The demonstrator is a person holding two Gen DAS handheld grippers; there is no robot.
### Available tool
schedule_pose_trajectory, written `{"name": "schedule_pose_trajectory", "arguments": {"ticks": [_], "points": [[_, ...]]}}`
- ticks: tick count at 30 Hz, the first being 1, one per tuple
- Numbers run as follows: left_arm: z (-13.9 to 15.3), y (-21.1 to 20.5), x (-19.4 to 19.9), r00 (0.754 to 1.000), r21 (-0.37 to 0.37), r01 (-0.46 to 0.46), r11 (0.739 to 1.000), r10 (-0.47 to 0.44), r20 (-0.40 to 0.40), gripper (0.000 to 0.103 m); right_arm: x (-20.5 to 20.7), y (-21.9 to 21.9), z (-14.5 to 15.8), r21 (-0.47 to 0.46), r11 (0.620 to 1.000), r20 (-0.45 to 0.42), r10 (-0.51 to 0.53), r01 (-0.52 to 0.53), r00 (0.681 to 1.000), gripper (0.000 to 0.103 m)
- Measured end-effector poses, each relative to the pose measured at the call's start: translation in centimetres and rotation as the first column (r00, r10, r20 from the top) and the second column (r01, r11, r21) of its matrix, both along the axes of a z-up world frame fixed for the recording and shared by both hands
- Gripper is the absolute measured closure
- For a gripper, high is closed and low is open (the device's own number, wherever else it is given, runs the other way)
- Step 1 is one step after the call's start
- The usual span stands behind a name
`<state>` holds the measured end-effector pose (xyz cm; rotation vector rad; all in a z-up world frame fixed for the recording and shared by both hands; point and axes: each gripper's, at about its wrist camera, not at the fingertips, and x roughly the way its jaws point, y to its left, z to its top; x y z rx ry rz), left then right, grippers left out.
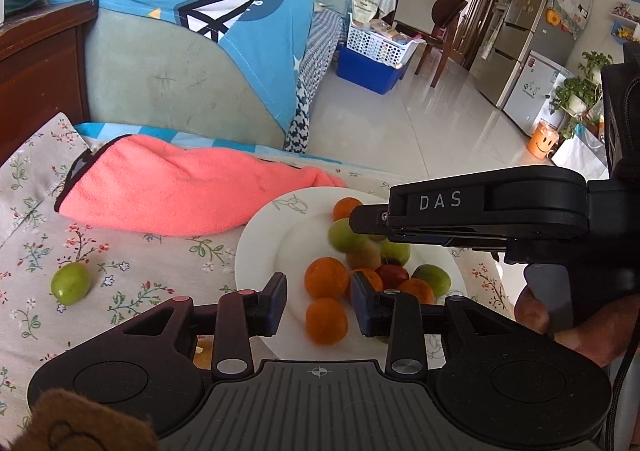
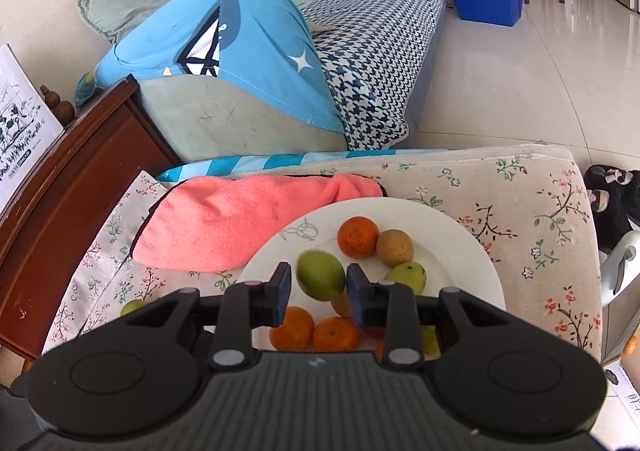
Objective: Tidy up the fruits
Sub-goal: 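Lower both fruits onto the plate and open both grippers, then move the left gripper over the last green jujube while the right approaches a brown kiwi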
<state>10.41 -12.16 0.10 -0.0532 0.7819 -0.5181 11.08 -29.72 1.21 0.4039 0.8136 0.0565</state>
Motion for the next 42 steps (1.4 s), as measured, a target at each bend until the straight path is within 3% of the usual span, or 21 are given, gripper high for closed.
{"name": "schedule_pose_trajectory", "arguments": {"ticks": [2,5,28,36,42], "points": [[0.4,0.3,0.0,1.0,-0.004,-0.013,1.0,0.013,0.008,0.055,-0.1,0.0,0.2,0.001,1.0,0.008,0.0,0.0,1.0,0.071],[1.0,1.1,0.0,0.999,-0.012,-0.043,0.999,0.043,0.02,0.047,-0.3,0.1,0.5,0.013,1.0,0.016,0.006,-0.006,1.0,0.071],[4.2,7.8,1.7,0.977,0.057,-0.212,0.976,0.21,0.038,0.037,-1.3,3.6,1.5,0.018,0.988,0.042,0.154,-0.155,0.987,0.068],[4.6,11.1,2.7,0.957,0.076,-0.291,0.954,0.29,0.021,0.036,-1.8,6.3,1.3,-0.032,0.964,0.044,0.267,-0.265,0.963,0.067],[3.3,12.8,3.7,0.942,0.084,-0.332,0.94,0.335,-0.023,0.036,-2.0,7.9,0.7,-0.034,0.936,0.025,0.35,-0.349,0.936,0.067]]}}
